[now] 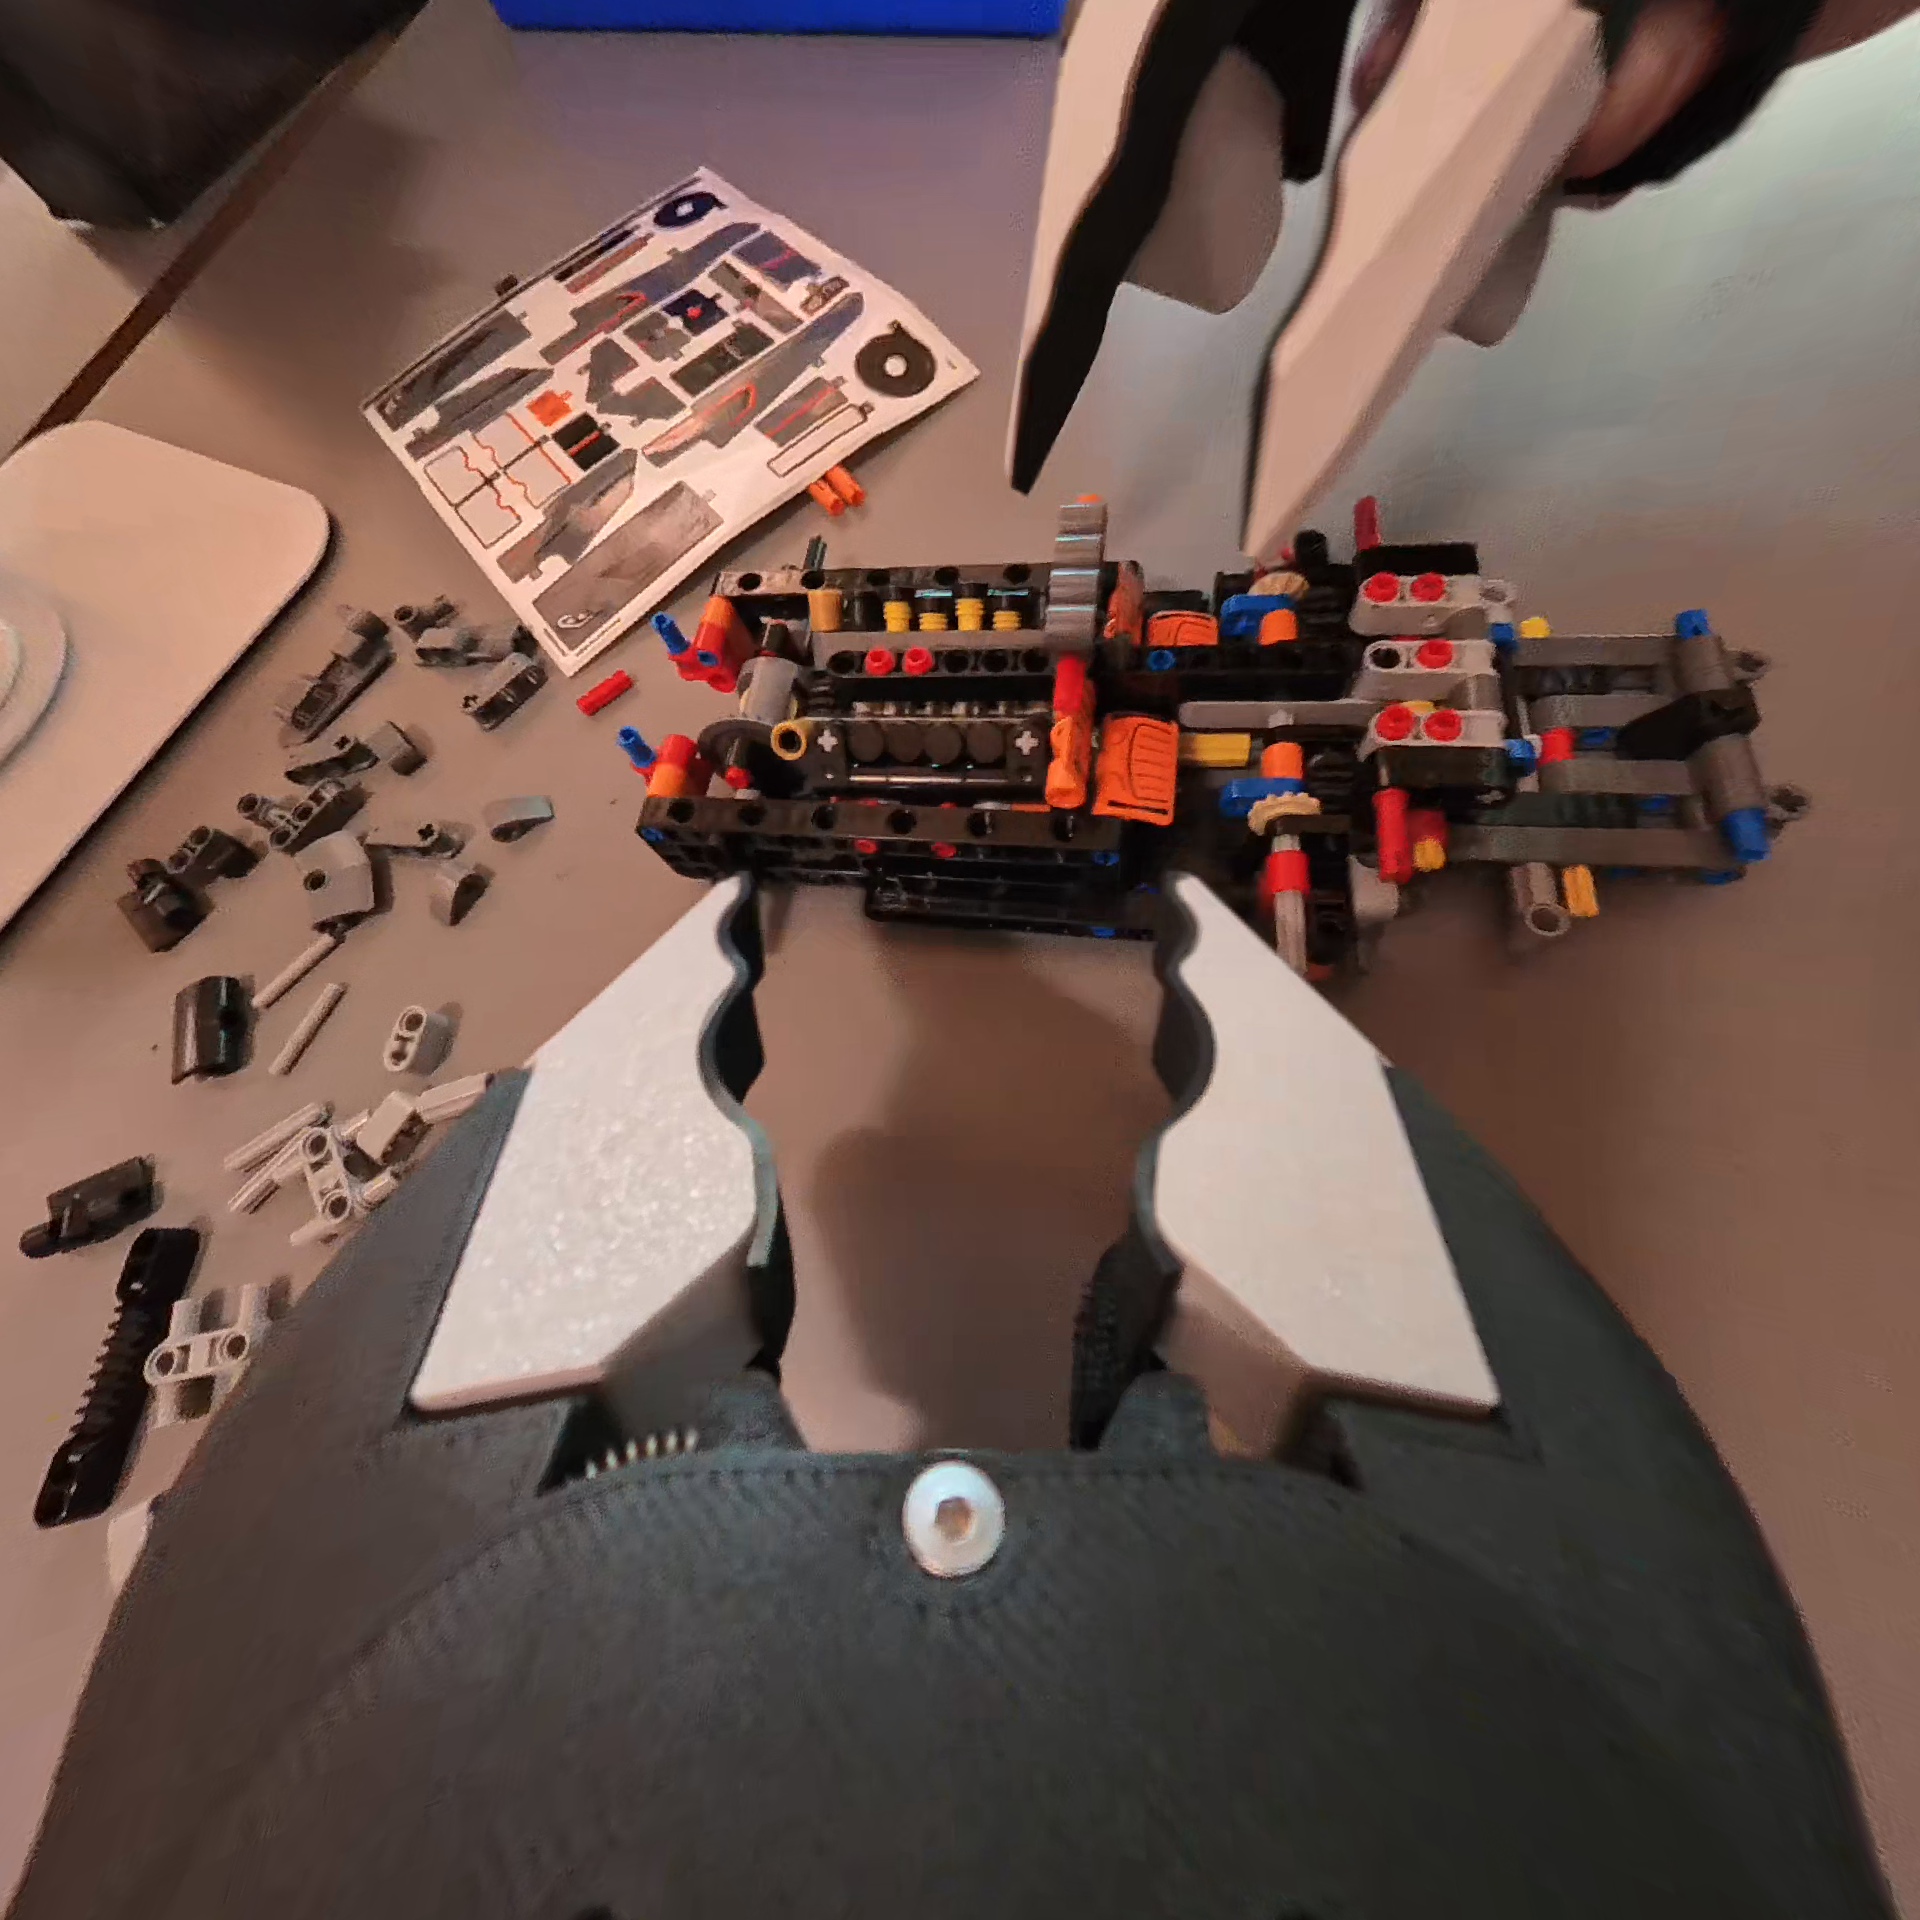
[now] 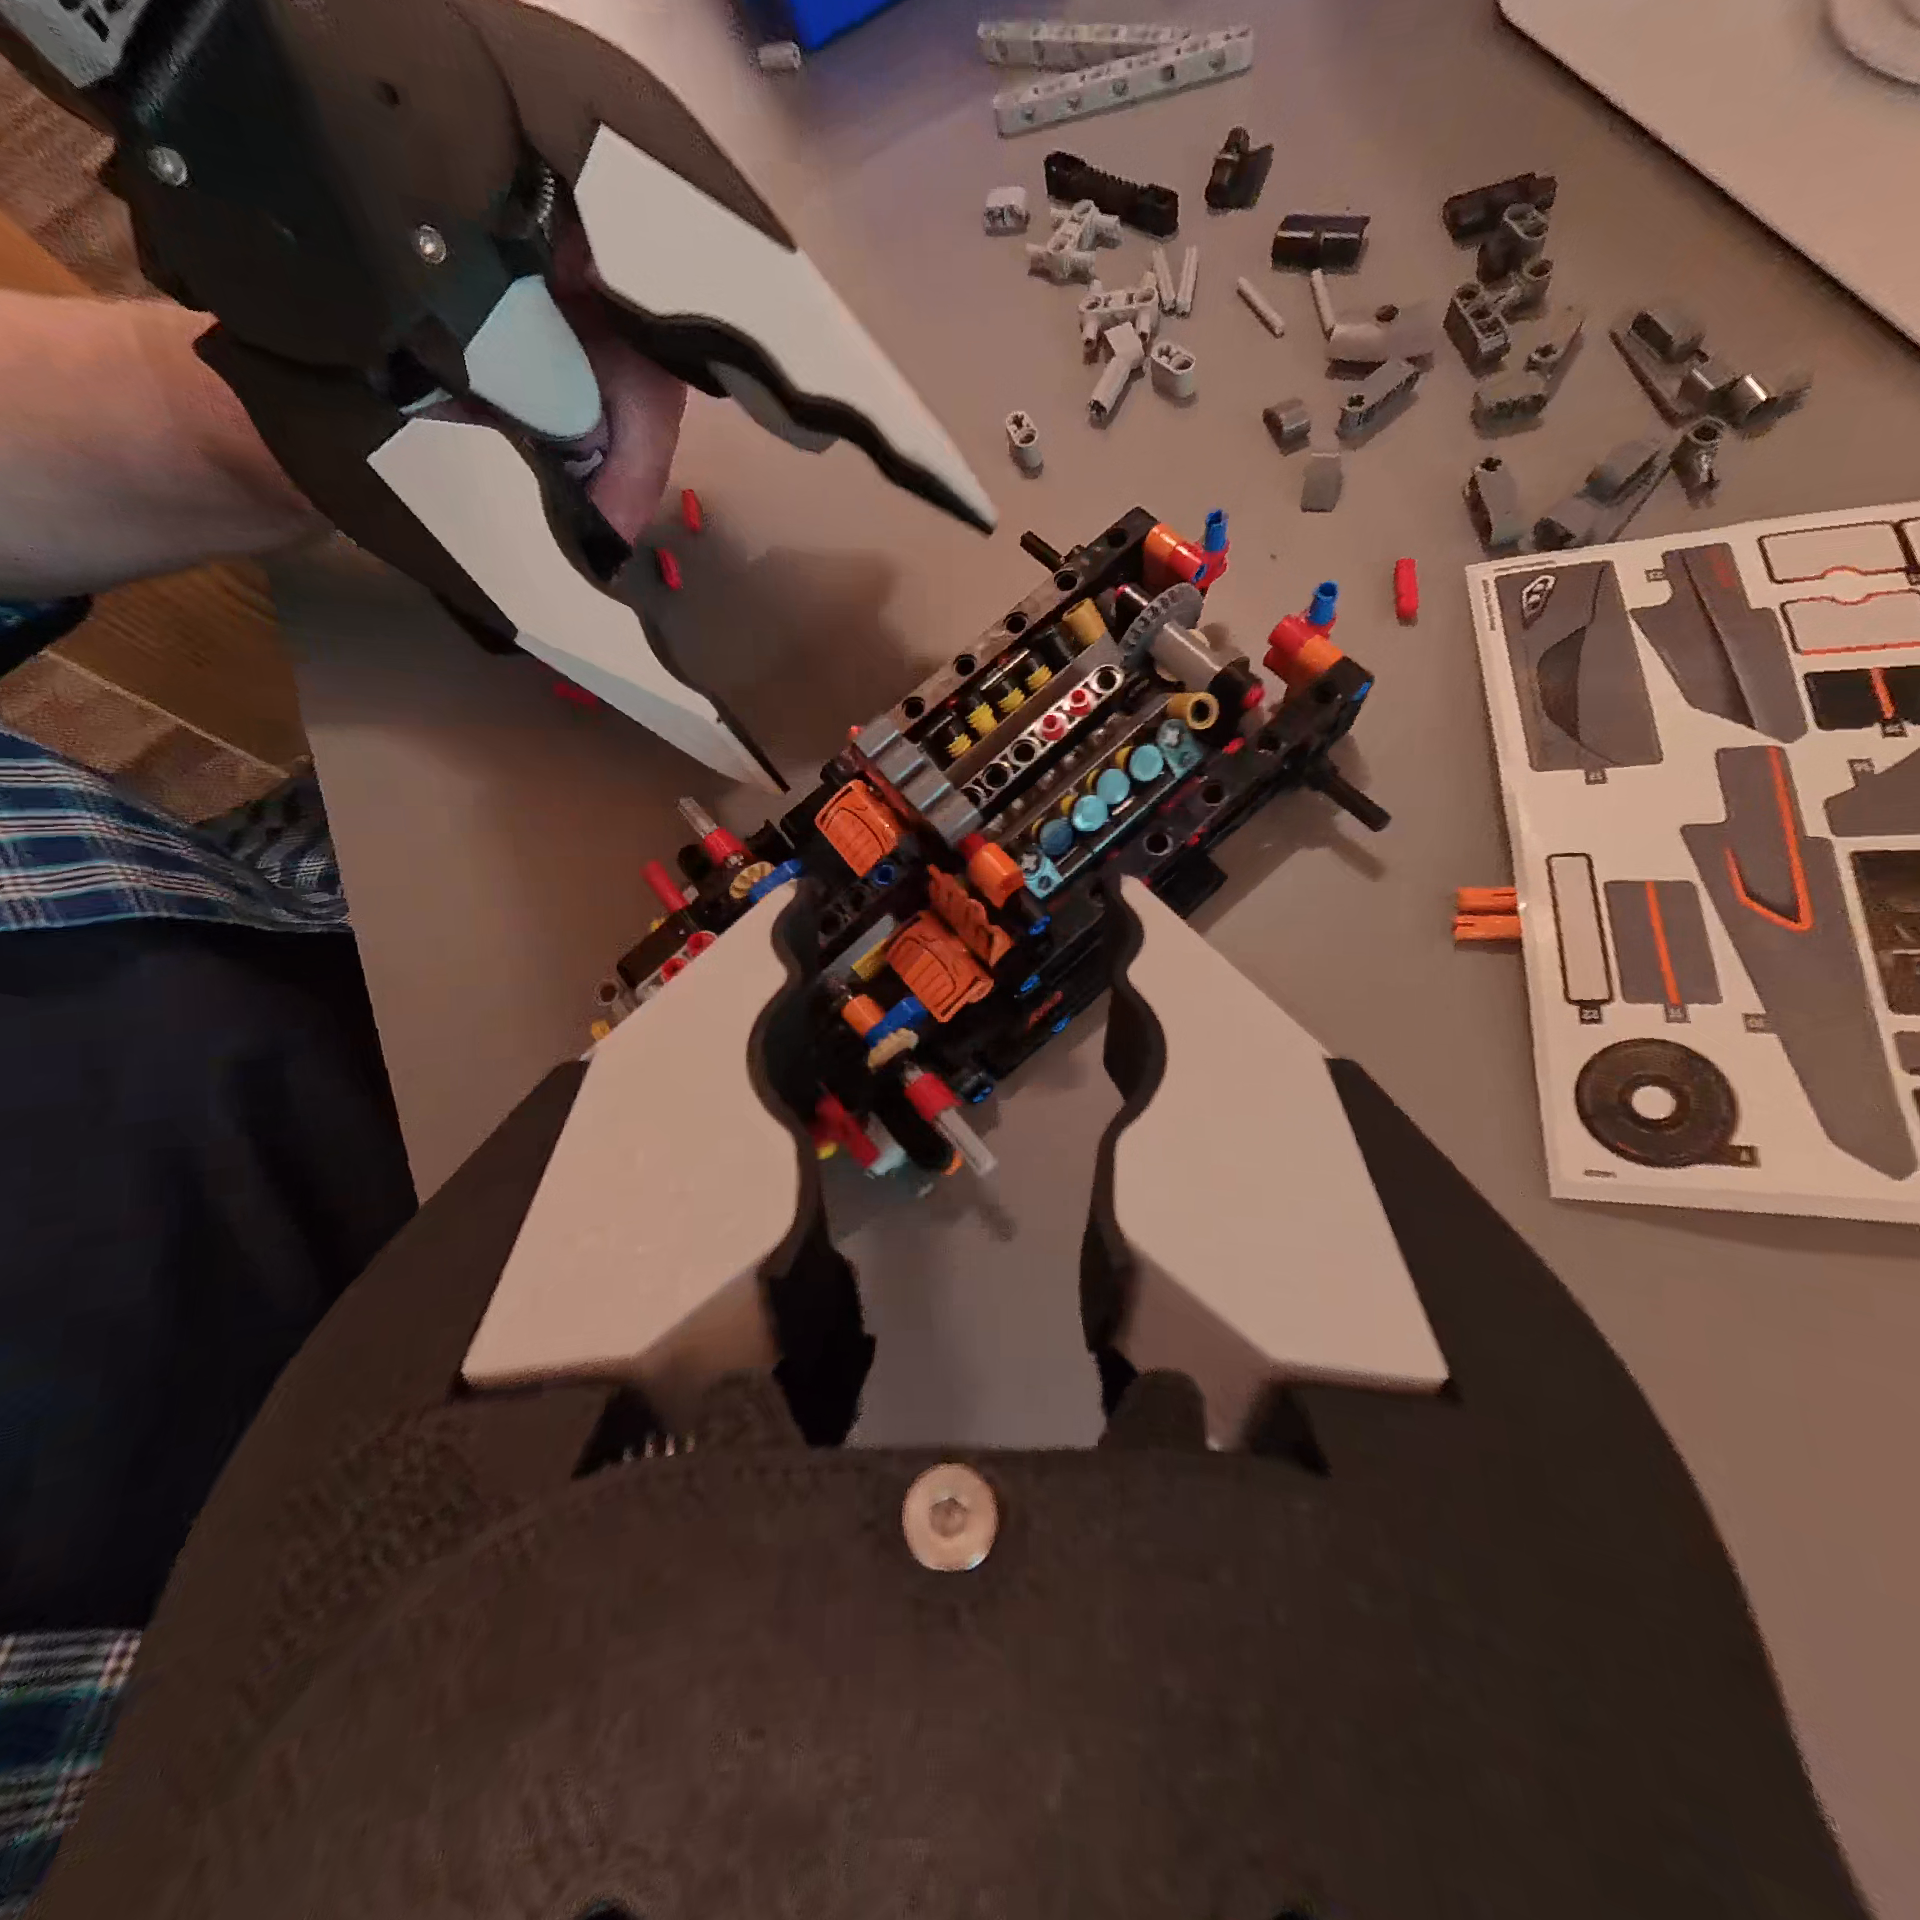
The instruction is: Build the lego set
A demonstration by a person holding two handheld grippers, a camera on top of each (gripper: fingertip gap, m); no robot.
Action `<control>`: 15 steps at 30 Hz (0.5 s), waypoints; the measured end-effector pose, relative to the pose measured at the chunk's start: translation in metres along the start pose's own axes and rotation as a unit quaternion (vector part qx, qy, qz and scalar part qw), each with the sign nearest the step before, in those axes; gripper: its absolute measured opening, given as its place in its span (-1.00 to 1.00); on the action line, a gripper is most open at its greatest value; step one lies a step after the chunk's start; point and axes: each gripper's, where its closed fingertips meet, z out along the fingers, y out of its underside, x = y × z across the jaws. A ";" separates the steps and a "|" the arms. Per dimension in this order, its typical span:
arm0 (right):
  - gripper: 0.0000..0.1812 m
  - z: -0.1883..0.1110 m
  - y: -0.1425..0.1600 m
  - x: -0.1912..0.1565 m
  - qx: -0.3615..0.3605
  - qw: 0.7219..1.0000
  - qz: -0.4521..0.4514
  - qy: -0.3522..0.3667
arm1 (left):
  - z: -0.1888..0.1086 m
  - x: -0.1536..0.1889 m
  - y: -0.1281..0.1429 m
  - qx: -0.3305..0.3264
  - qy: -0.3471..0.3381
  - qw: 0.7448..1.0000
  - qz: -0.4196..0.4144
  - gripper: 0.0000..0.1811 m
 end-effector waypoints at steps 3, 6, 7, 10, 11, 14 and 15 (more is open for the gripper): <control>-0.35 0.005 0.003 -0.006 -0.024 0.999 -0.002 0.036 | 0.004 -0.007 0.003 -0.013 -0.015 1.000 -0.004 0.06; -0.35 0.008 0.006 -0.003 -0.039 0.995 -0.003 0.090 | 0.006 -0.016 0.001 -0.018 -0.025 1.000 -0.002 0.25; -0.34 0.009 0.006 -0.002 -0.042 0.994 -0.003 0.102 | 0.008 -0.018 -0.002 -0.018 -0.024 1.000 -0.001 0.29; -0.34 0.014 0.008 0.002 -0.052 0.992 0.009 0.115 | 0.016 -0.022 -0.007 -0.025 -0.011 1.000 -0.003 0.40; -0.33 0.016 0.011 0.003 -0.059 0.991 0.014 0.117 | 0.019 -0.022 -0.006 -0.031 -0.002 1.000 -0.002 0.42; -0.31 0.021 0.014 0.004 -0.064 0.991 0.028 0.113 | 0.031 -0.017 -0.001 -0.048 0.030 0.998 -0.004 0.44; -0.30 0.021 0.014 0.004 -0.066 0.991 0.027 0.115 | 0.034 -0.013 0.001 -0.052 0.044 0.998 -0.011 0.42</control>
